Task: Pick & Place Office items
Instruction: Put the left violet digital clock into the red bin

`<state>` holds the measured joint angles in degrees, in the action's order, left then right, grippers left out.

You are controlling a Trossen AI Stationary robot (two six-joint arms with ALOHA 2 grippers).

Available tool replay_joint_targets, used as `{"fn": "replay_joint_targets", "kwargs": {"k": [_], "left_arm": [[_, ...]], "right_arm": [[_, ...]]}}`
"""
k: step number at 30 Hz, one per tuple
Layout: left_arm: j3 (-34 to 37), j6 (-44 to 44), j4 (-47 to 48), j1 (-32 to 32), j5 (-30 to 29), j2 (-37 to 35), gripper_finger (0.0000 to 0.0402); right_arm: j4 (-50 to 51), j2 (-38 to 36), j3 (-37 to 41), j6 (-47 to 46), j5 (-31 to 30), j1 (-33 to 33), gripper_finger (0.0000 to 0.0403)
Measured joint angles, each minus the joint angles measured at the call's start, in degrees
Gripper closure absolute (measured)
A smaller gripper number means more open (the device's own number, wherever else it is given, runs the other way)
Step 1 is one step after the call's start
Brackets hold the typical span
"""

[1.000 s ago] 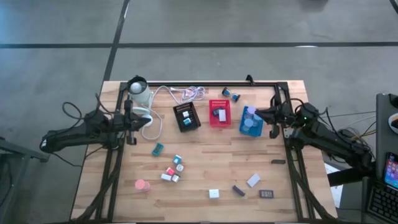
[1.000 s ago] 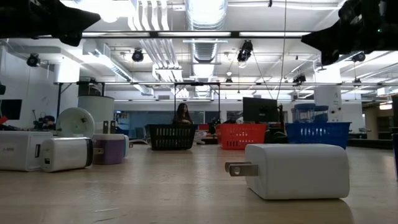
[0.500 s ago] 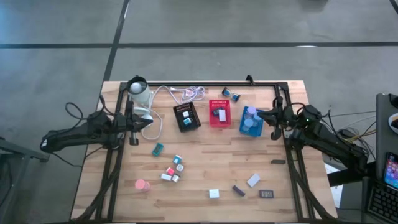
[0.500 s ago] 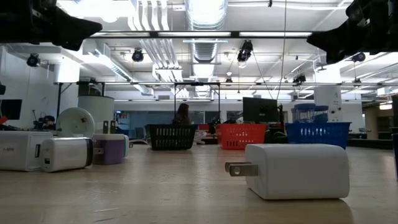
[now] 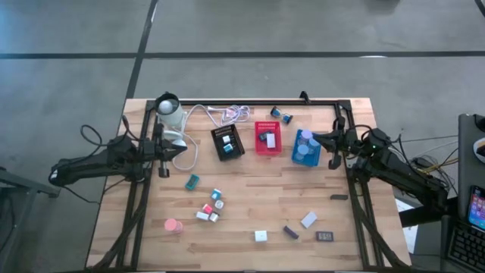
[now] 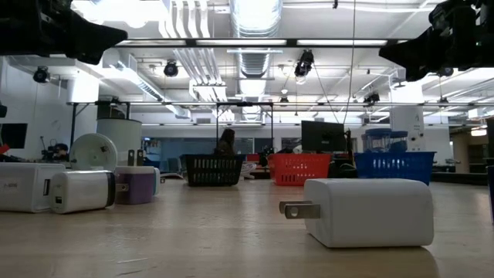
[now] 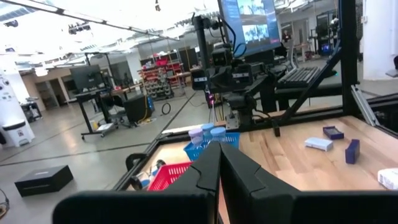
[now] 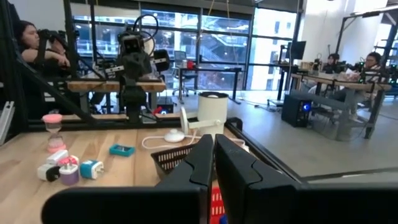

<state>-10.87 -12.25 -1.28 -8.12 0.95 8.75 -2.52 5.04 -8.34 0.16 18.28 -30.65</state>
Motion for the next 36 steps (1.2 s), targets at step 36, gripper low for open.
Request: {"fn": "replay_joint_targets", "kwargs": {"k": [36], "left_arm": [[0.0,1.67,-0.83,-0.02,1.33,0.0,0.039]], "right_arm": [[-4.61,8.7,-0.7,3.24,-5.41,9.38,0.0392]]}}
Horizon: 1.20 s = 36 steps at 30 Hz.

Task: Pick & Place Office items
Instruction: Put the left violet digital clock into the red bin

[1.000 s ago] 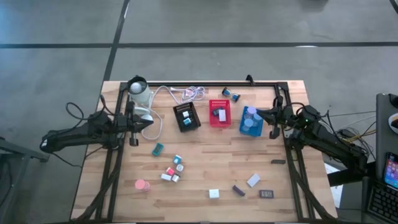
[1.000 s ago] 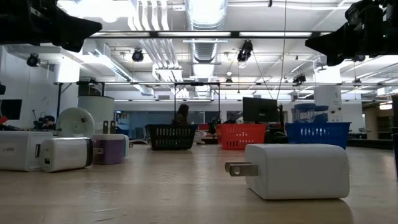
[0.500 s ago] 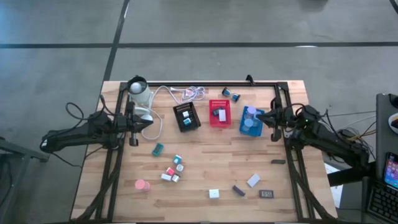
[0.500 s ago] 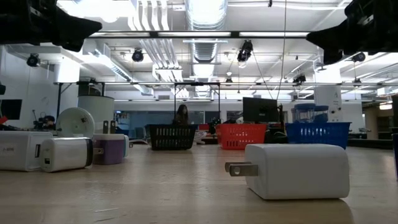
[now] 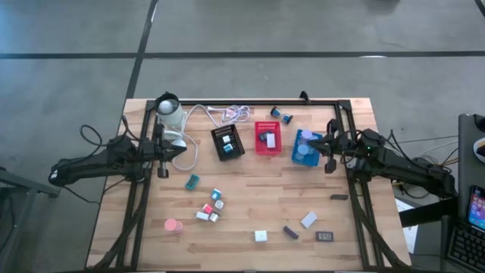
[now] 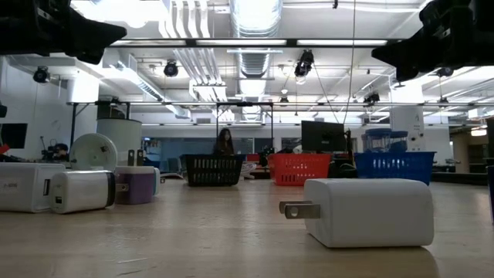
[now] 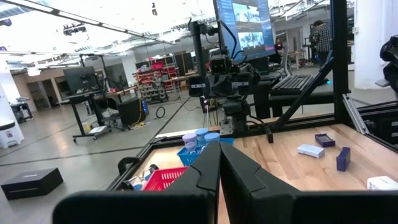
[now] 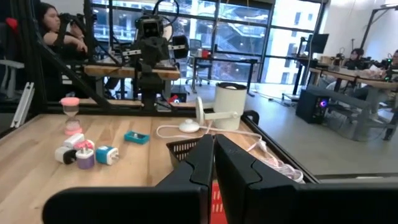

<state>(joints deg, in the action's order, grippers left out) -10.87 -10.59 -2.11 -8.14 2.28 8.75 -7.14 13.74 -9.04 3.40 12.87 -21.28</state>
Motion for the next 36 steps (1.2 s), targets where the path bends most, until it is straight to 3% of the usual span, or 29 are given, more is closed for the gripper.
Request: {"fn": "replay_joint_targets", "kwargs": {"k": [14,16,19,24,29,36], "left_arm": [[0.0,0.11,-0.02,0.0,0.0,0.02,0.039],[0.0,0.11,-0.02,0.0,0.0,0.02,0.039],[0.0,0.11,-0.18,0.0,0.0,0.02,0.039],[0.0,0.24,-0.5,0.0,0.0,0.02,0.039],[0.0,0.31,-0.49,0.0,0.0,0.02,0.039],[-0.01,0.81,-0.48,0.0,0.0,0.02,0.039]], "right_arm": [[-0.62,2.64,-0.06,0.26,-1.23,0.0,0.039],[-2.21,3.94,-0.07,0.0,-3.58,0.02,0.039],[-2.41,6.1,-1.69,-1.86,-11.98,0.0,0.039],[8.37,11.96,-9.94,-5.1,-20.37,0.0,0.039],[20.67,20.02,-20.95,-4.96,-21.01,0.02,0.039],[21.75,27.58,-27.28,-1.7,-20.53,0.02,0.039]]}}
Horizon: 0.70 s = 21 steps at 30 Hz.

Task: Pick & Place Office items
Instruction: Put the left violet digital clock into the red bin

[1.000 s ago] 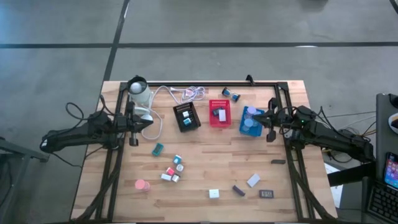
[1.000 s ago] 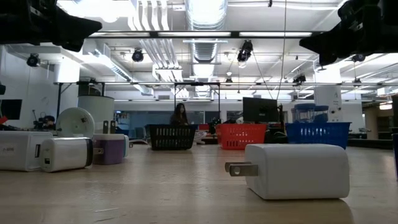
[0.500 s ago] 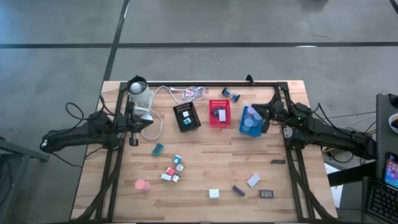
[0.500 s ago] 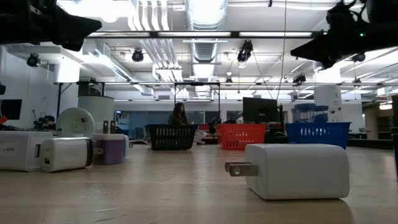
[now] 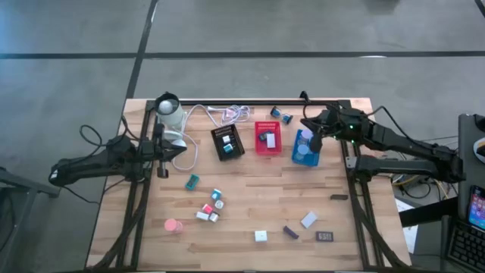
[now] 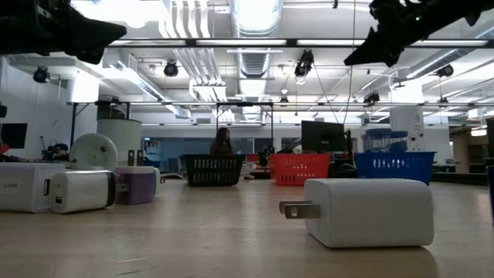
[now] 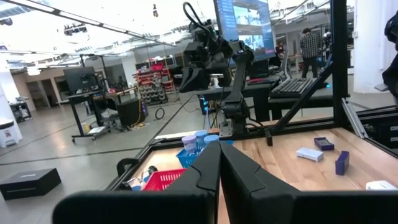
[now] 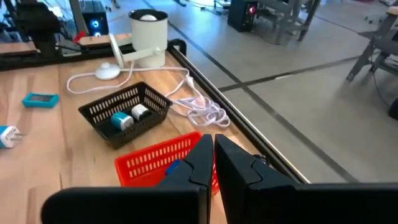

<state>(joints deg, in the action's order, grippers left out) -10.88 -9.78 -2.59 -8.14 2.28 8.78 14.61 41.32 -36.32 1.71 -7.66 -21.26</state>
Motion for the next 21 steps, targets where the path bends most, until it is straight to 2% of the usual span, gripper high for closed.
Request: {"fn": "replay_joint_targets", "kwargs": {"k": [6,11,14,21], "left_arm": [[-0.01,-0.02,0.02,0.0,0.0,0.0,0.039],[-0.01,-0.02,0.02,0.0,0.0,0.0,0.039],[-0.01,-0.02,0.02,0.0,0.0,0.0,0.039],[-0.01,-0.04,0.04,0.0,0.0,0.0,0.039]], "right_arm": [[-0.05,4.65,-1.72,1.72,2.39,0.02,0.039],[0.16,7.87,-3.63,5.38,11.82,0.74,0.039],[1.85,9.24,-5.14,7.82,14.81,3.38,0.039],[13.71,11.66,-11.07,8.85,14.96,12.38,0.039]]}}
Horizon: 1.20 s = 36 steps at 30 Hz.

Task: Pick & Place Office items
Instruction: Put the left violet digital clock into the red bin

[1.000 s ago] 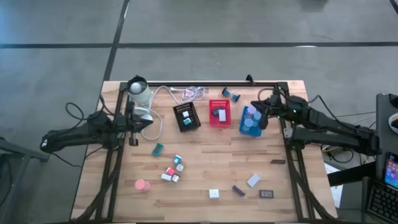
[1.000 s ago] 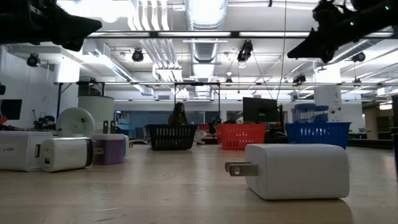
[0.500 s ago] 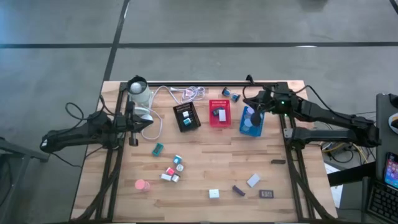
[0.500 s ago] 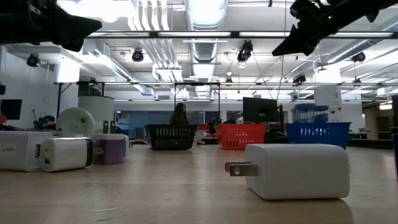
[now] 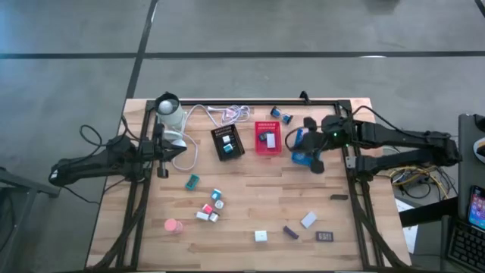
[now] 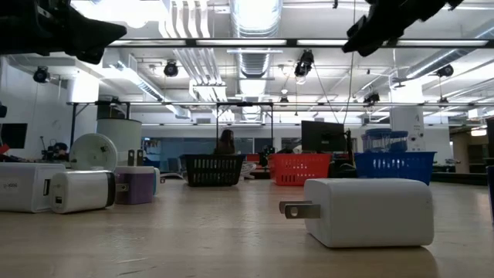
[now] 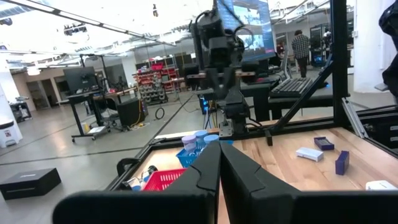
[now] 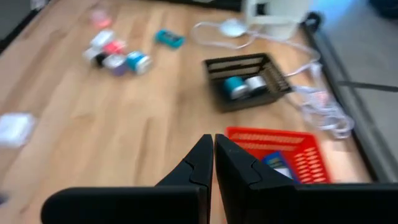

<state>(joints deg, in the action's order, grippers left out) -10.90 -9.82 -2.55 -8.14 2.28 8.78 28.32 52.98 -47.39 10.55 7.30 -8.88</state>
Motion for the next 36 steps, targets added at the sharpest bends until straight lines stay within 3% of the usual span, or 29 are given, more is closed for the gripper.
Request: {"fn": "replay_joint_targets", "kwargs": {"k": [13,25,36], "left_arm": [[0.0,1.89,0.02,0.07,0.27,0.0,0.039],[0.0,3.83,0.06,0.04,0.39,0.0,0.039],[0.02,4.04,0.16,0.0,0.42,0.0,0.039]], "right_arm": [[22.71,3.31,-9.7,-15.05,-12.19,13.92,0.039],[22.87,4.55,-8.64,-16.55,-12.44,15.51,0.039],[22.4,11.0,-8.64,-14.53,-11.3,16.77,0.039]]}}
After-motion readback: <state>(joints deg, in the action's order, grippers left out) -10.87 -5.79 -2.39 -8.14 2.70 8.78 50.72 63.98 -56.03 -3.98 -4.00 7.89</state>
